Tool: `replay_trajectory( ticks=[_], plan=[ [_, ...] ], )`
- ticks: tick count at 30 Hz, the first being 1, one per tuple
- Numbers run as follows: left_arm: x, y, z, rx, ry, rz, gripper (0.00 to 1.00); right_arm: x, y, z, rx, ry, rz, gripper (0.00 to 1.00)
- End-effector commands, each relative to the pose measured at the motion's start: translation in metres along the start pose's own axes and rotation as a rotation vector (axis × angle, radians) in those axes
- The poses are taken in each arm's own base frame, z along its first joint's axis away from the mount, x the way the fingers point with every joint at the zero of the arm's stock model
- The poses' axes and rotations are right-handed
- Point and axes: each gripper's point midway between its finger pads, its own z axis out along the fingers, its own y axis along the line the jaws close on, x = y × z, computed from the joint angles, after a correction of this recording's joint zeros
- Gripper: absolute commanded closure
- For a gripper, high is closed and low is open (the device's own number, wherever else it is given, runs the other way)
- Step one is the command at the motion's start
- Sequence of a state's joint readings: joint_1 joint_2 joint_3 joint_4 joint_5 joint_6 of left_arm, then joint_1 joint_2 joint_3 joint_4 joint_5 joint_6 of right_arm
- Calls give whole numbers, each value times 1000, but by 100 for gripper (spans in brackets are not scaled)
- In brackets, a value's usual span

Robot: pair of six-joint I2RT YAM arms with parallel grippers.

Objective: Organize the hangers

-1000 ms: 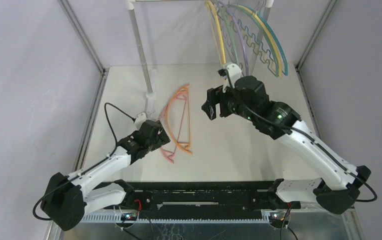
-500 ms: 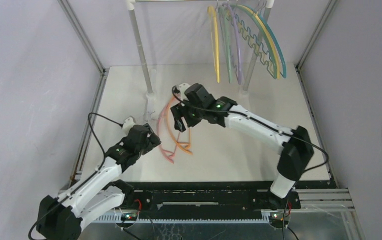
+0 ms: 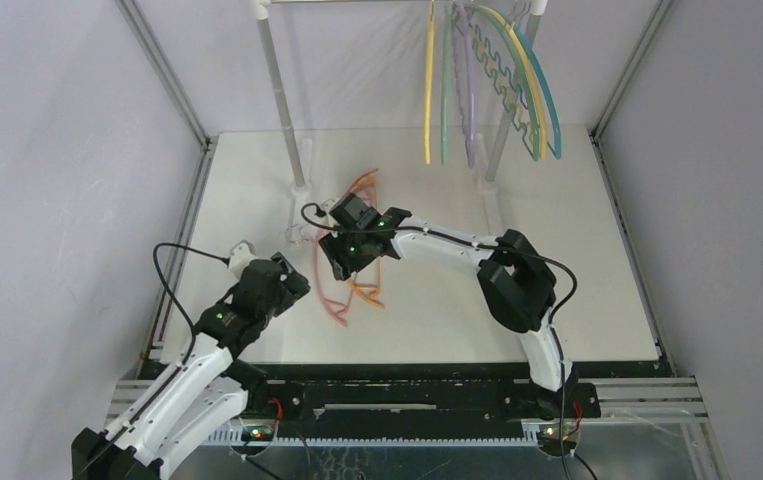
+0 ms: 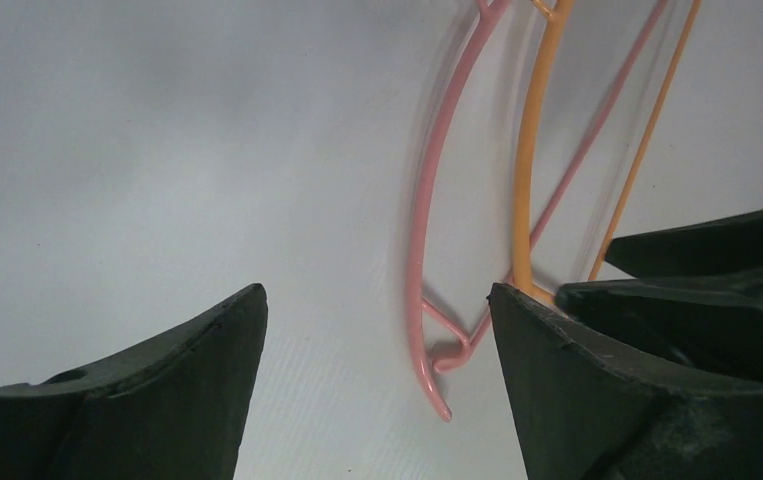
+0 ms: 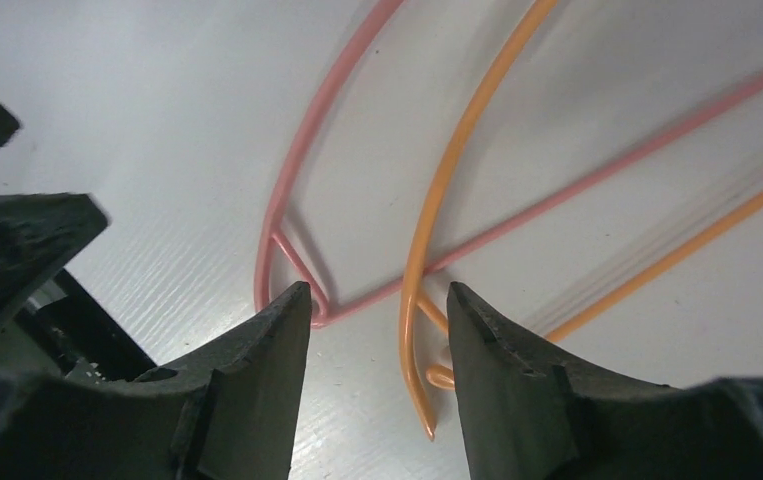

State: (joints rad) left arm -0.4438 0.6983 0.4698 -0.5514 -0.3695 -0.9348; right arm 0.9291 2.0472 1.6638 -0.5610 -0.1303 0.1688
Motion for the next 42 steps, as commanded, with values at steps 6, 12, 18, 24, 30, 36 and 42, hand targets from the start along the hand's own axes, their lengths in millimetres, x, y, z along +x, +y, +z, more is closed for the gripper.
replay_trajectory(
  ticks=[6, 12, 18, 24, 30, 36, 42],
  plan=[
    [1, 3, -6, 22, -6, -30, 15, -10, 5, 34, 17, -12, -10, 43],
    [1, 10, -11, 13, -9, -6, 14, -2, -12, 53, 97, 7, -13, 45],
    [-1, 14, -15, 9, -14, 9, 14, 12, -25, 55, 197, 24, -33, 61],
    [-3, 15, -15, 15, -26, 14, 14, 6, -13, 42, 116, 14, 18, 98],
    [-3, 15, -16, 26, -30, 33, 14, -62, 3, -24, 52, -184, 69, 100],
    [-9, 13, -21, 50, -57, 43, 14, -129, 27, -98, -67, -375, 163, 100],
    [-11, 14, -26, 69, -71, 57, 14, -172, 42, -154, -118, -573, 268, 100]
  ],
)
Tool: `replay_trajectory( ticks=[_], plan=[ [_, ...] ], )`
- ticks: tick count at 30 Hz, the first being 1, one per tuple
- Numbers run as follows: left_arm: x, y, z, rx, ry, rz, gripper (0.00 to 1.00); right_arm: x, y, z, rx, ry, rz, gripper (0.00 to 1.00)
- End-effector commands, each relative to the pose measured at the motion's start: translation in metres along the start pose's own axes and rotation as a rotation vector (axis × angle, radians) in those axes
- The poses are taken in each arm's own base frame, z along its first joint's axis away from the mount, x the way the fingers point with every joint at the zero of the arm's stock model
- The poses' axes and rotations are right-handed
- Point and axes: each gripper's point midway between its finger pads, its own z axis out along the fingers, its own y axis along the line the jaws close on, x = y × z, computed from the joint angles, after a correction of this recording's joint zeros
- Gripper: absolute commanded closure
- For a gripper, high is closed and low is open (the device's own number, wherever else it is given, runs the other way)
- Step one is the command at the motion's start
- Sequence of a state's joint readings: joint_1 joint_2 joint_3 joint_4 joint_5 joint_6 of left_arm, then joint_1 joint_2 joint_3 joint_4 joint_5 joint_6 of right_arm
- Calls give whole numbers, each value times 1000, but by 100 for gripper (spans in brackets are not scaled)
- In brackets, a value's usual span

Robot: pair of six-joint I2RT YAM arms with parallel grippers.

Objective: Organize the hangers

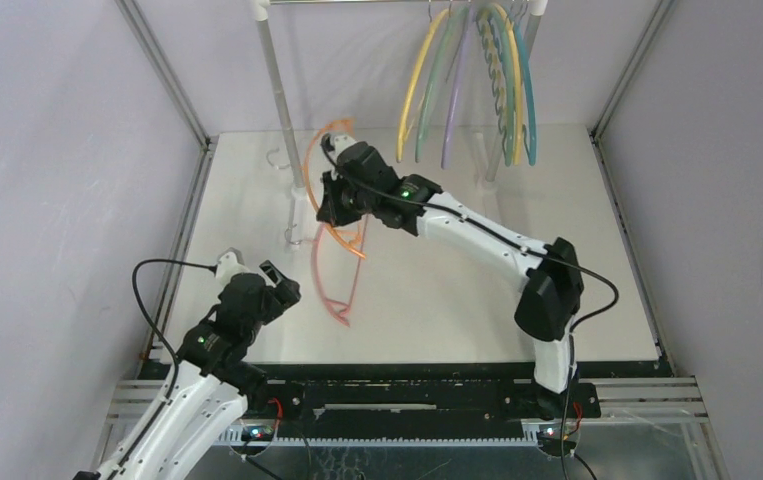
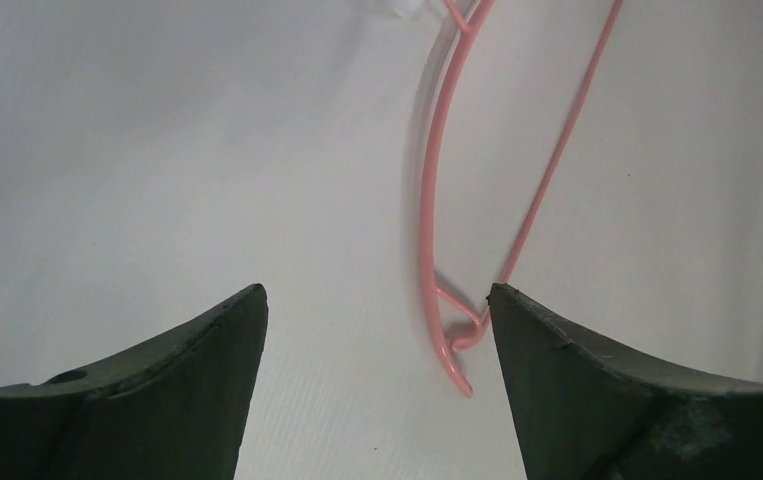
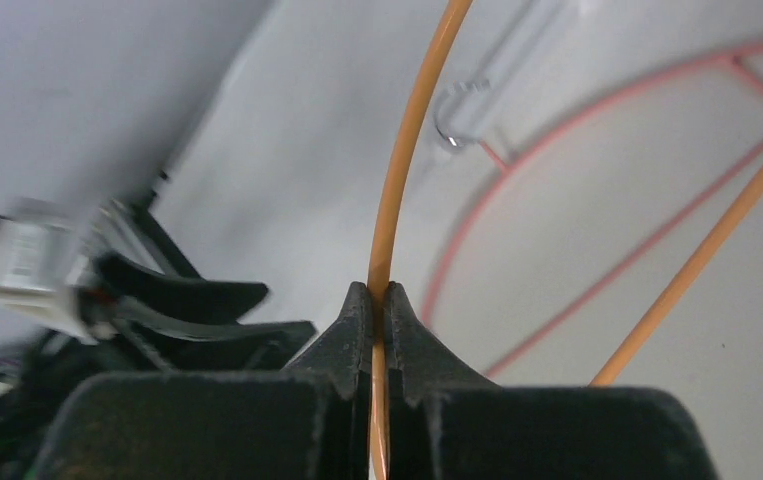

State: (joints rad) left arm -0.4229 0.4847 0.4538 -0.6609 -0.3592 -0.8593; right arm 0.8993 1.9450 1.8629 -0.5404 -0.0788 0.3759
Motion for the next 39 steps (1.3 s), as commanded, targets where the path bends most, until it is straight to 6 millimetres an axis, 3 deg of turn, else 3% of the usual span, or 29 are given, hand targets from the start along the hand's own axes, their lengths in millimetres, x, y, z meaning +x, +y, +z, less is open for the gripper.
replay_trajectory(
  ticks=[1, 11, 18, 29, 34, 39],
  plan=[
    [-3, 2, -2, 13, -18, 29, 14, -77, 40, -48, -102, -252, 95, 100],
    [-7, -2, -8, 42, -30, 33, 14, -105, 61, -71, -178, -365, 171, 100],
    [-7, -4, -9, 59, -29, 34, 14, -161, 74, -115, -204, -593, 199, 100],
    [-7, -7, -8, 69, -26, 51, 14, -217, 83, -162, -308, -823, 265, 100],
    [-6, -6, -4, 56, -15, 78, 14, -250, 80, -184, -361, -924, 287, 100],
    [-6, -6, -3, 50, -17, 85, 14, -267, 66, -187, -363, -975, 308, 100]
  ],
)
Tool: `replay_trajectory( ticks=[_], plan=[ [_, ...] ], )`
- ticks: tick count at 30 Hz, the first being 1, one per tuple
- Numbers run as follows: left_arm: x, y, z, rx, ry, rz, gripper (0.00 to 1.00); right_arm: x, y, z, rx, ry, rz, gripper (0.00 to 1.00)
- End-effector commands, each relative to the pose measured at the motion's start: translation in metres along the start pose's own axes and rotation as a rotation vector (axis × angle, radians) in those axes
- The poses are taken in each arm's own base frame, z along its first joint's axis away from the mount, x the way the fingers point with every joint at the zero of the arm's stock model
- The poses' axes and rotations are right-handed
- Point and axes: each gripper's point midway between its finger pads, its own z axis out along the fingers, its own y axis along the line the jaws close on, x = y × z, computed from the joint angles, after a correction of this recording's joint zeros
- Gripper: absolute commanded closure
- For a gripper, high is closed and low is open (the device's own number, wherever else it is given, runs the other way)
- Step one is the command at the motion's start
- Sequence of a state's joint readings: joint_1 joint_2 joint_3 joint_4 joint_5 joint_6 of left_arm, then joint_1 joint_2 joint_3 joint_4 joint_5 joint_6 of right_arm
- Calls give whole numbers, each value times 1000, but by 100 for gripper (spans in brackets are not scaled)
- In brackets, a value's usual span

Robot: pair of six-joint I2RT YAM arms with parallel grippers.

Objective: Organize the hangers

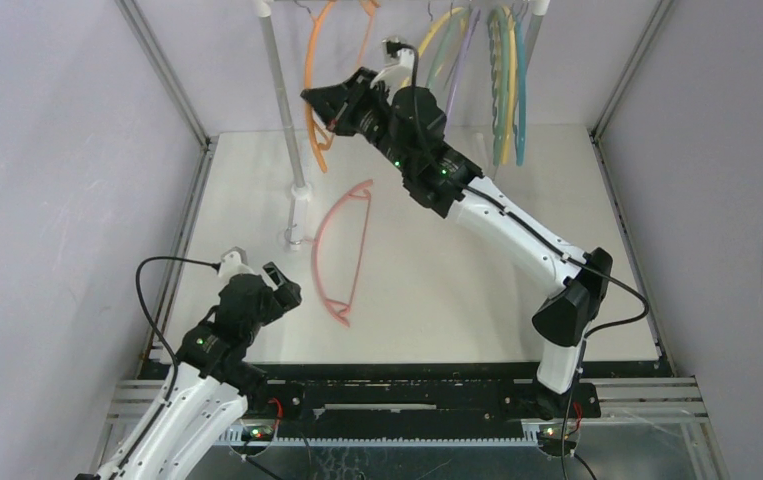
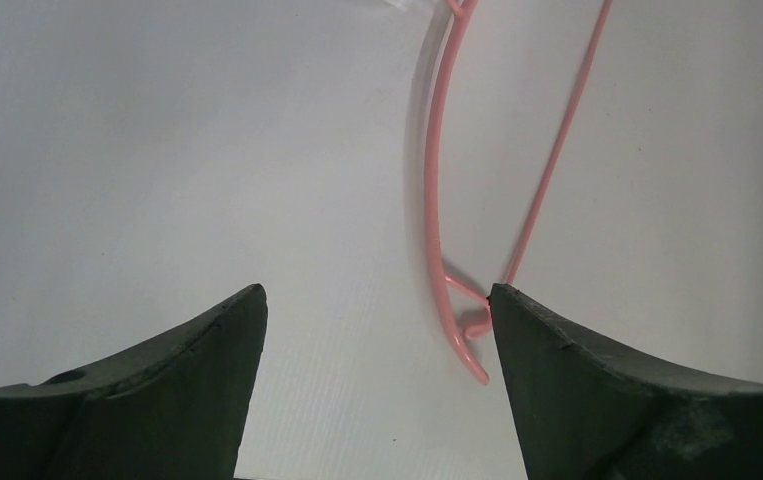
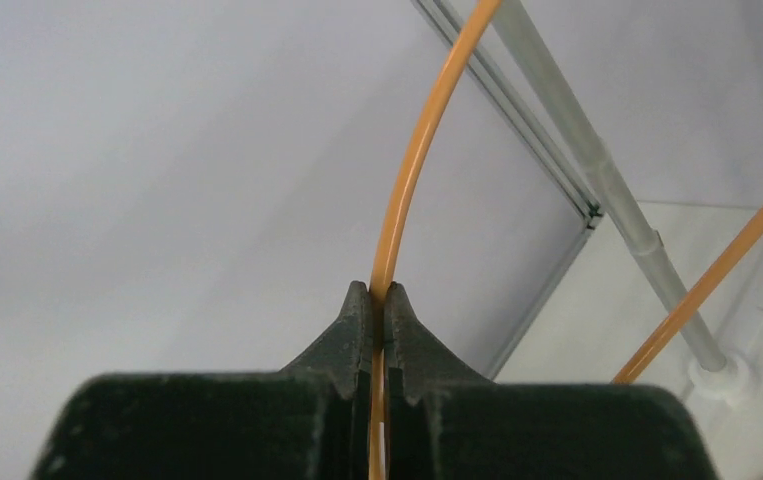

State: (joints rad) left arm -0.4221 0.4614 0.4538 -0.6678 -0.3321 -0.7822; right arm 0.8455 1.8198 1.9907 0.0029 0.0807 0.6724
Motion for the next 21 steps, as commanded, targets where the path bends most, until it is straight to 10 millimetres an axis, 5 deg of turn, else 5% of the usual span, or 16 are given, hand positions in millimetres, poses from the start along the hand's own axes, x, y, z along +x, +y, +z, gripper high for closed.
replay_trajectory(
  ticks=[1, 12, 21],
  plan=[
    [-8, -5, 1, 20, -26, 16, 14, -67, 26, 2, -102, -192, 37, 100],
    [-10, -2, 3, -6, -25, 27, 14, -82, -42, 28, 24, -223, 120, 100],
    [-8, 1, 8, -28, -11, 29, 14, -91, -81, -10, 125, -272, 166, 100]
  ],
)
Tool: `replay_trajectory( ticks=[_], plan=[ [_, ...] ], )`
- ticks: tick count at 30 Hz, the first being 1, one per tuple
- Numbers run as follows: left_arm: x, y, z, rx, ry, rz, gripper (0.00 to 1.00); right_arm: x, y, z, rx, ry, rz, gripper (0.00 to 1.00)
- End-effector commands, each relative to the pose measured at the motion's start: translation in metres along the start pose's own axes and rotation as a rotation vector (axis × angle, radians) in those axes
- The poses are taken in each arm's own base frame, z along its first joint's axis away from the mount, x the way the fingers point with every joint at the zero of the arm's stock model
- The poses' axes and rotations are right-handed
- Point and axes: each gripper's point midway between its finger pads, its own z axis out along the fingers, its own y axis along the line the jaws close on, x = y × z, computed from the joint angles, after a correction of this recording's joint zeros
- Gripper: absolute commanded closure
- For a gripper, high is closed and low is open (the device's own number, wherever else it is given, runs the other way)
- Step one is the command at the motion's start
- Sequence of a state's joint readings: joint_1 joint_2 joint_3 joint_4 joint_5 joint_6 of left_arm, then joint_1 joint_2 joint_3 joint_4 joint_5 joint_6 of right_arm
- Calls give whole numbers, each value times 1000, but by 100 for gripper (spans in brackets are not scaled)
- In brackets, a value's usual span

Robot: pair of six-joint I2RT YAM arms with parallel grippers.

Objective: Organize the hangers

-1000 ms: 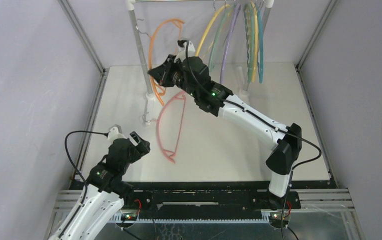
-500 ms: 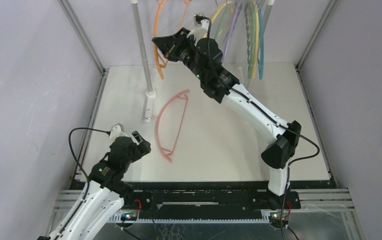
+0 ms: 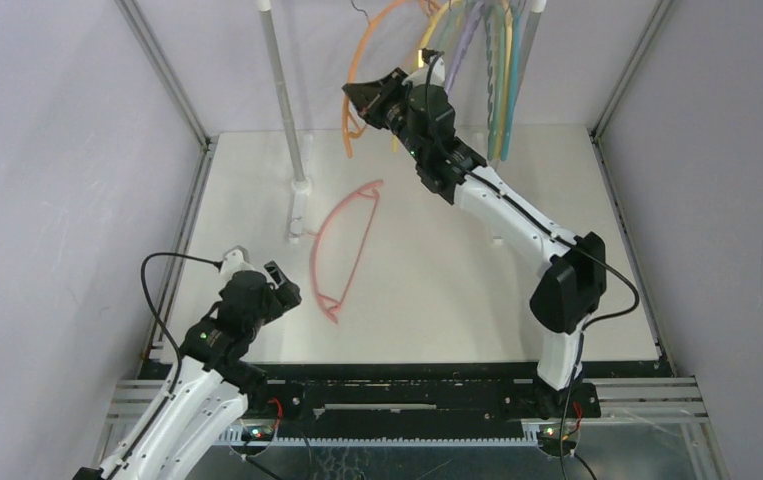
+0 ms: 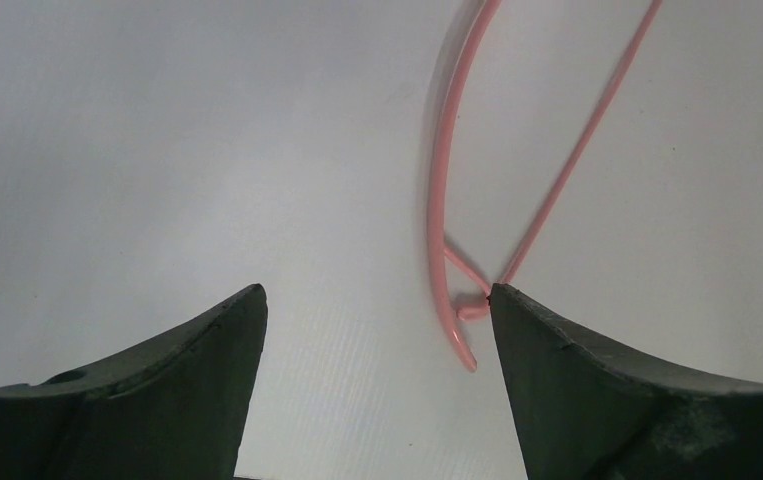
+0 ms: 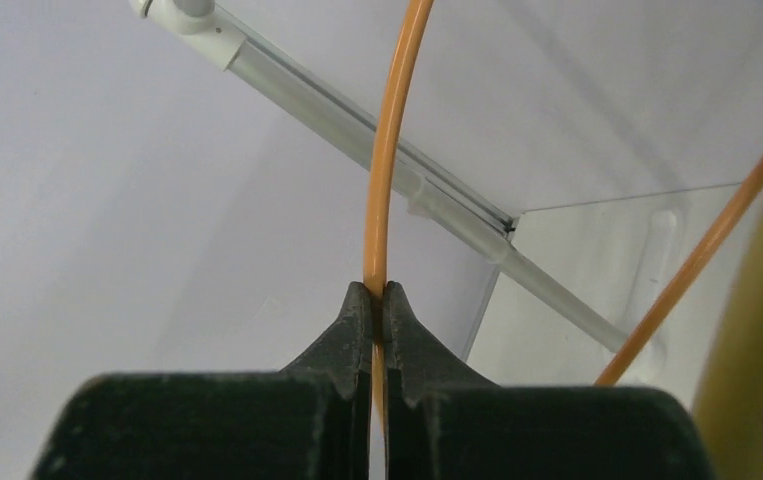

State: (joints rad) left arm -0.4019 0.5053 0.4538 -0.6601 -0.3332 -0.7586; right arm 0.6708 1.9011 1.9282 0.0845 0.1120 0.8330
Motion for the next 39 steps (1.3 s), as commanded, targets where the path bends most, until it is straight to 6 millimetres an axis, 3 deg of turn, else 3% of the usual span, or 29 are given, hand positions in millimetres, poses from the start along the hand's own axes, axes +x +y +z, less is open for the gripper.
replay_trajectory(
  ticks=[1, 6, 10, 13, 16, 20, 26, 33, 39],
  plan=[
    [-9, -5, 2, 8, -26, 5, 14, -65, 28, -41, -51, -166, 52, 100],
    [-4, -6, 8, 10, -11, 0, 14, -84, 5, -69, 9, -207, 28, 100],
    [-2, -8, 14, 5, -2, -3, 14, -94, -8, -81, 32, -200, 34, 98],
    [-4, -8, 18, -6, -8, -8, 14, -97, -14, -87, 61, -178, 33, 69],
    [-5, -9, 22, -13, -15, -22, 13, -100, -9, -95, 67, -164, -1, 30],
    [-4, -12, 28, -13, -16, -57, 13, -101, -7, -108, 86, -140, -54, 6],
    [1, -19, 40, 3, -12, -113, 13, -94, 4, -136, 57, -72, -139, 0],
    [8, -34, 61, 24, 16, -200, 15, -56, 33, -187, -9, 86, -346, 0],
    [7, -53, 74, 26, 84, -158, 22, -28, 30, -228, -24, 199, -484, 0]
  ],
)
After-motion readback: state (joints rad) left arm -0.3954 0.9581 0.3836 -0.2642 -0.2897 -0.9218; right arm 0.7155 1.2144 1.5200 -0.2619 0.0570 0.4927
